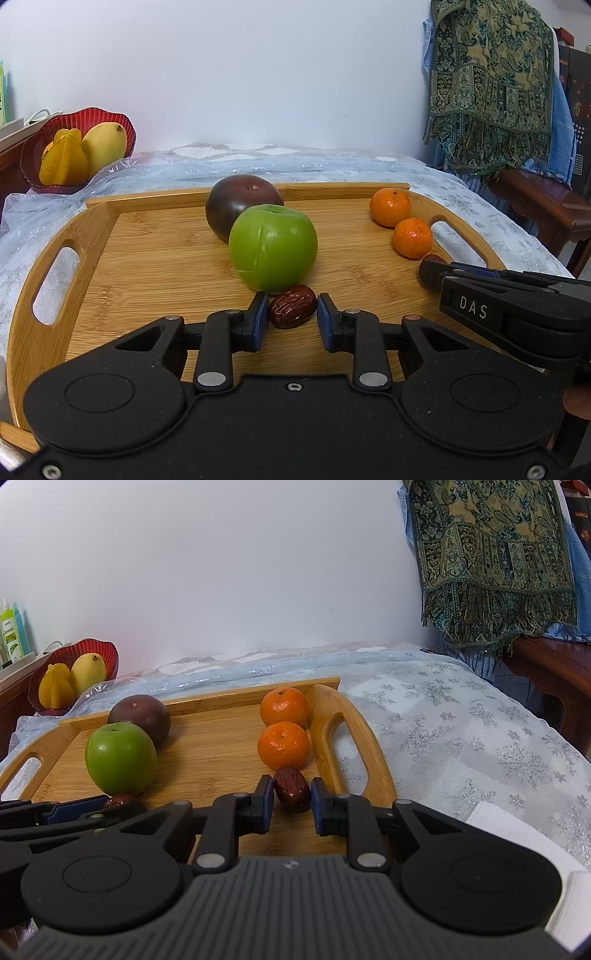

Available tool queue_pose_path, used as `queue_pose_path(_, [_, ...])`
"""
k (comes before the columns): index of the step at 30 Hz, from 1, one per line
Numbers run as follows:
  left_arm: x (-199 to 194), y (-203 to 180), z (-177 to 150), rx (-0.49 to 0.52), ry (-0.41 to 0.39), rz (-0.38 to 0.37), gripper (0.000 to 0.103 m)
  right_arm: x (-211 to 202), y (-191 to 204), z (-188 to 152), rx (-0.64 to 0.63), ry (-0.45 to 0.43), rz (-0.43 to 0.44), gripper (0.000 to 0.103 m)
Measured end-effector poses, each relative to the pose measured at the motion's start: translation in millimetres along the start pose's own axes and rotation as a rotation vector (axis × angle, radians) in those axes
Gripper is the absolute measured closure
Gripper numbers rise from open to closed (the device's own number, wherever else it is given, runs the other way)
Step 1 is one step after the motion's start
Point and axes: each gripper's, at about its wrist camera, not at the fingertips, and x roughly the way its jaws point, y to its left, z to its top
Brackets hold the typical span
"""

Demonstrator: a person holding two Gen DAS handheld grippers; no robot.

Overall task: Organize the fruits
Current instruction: 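Carry both red dates over the tray beside the apple and mandarins, then lower the dates onto the tray and open both grippers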

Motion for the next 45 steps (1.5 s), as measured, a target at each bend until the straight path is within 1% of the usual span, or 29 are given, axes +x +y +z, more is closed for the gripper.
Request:
queue_pose_path(3, [0.0, -0.1, 0.0, 0.001, 0.0, 0.0, 0.075, -0.1, -0.1, -0.3, 0.0, -0.001, 0.0, 0.073])
queue_pose_path(5, [0.1, -0.2, 0.1, 0.001, 0.001, 0.0, 0.076, -0.4, -0.1, -0.3, 0.0, -0.002, 0.003, 0.067])
queue_pose_path(8, [-0.1, -0.6, -0.3, 0.004, 0.002, -0.003, 0.075, -2.4, -0.3, -0.5, 0.003, -0.005, 0.009, 0.067])
queue_pose_path(11, [-1.2, -1.1, -1.3, 0.007, 0.001, -0.006, 0.07, -4.9, -0.2, -0.9, 0.005, -0.011, 0.01, 0.067])
queue_pose_path(13, [-2.3, -1.2, -2.0, 0.008, 0.002, -0.008, 0.068, -7.2, -0.3, -1.2, 0.004, -0.017, 0.01, 0.065])
queue_pose_path(17, [-4.1, -1.2, -2.9, 0.005, 0.004, -0.009, 0.065, -12.4, -0.5, -1.6, 0.007, -0.031, 0.015, 0.054])
queue_pose_path(21, [-9.5, 1.4, -5.0, -0.005, 0.006, -0.017, 0.06, -17.1, -1.4, -4.2, 0.007, -0.044, 0.007, 0.052])
queue_pose_path(23, [-13.1, 3.0, -5.9, -0.01, 0.004, -0.022, 0.058, -20.8, -0.8, -5.8, 0.003, -0.056, 0.006, 0.048])
queue_pose_path(24, [-15.2, 3.7, -6.4, -0.011, 0.003, -0.024, 0.056, -22.9, -0.4, -6.4, -0.001, -0.065, 0.005, 0.046])
queue_pose_path(26, [-19.9, 5.2, -7.9, -0.016, 0.0, -0.023, 0.054, -28.7, 0.5, -8.6, -0.012, -0.086, -0.001, 0.04])
queue_pose_path(29, [-27.4, 8.1, -11.5, -0.025, -0.006, -0.02, 0.05, -38.7, 1.3, -13.5, -0.021, -0.113, -0.015, 0.033])
queue_pose_path(33, [-38.6, 10.3, -16.5, -0.035, -0.023, -0.017, 0.046, -53.7, 3.2, -20.8, -0.038, -0.147, -0.03, 0.028])
queue_pose_path(37, [-50.9, 10.4, -21.2, -0.031, -0.037, -0.019, 0.042, -68.4, 8.3, -25.8, -0.08, -0.198, -0.045, 0.019])
queue_pose_path(39, [-58.1, 10.7, -24.0, -0.024, -0.045, -0.022, 0.04, -74.0, 10.6, -28.8, -0.09, -0.211, -0.053, 0.018])
queue_pose_path(42, [-68.9, 10.4, -28.1, -0.005, -0.067, -0.015, 0.038, -79.3, 11.2, -35.3, -0.081, -0.203, -0.05, 0.017])
queue_pose_path(44, [-74.9, 10.7, -31.3, 0.004, -0.083, -0.004, 0.035, -83.4, 10.9, -40.2, -0.074, -0.198, -0.05, 0.016])
queue_pose_path(45, [-77.0, 11.2, -33.0, 0.003, -0.089, 0.003, 0.029, -85.3, 10.8, -42.7, -0.074, -0.197, -0.051, 0.016])
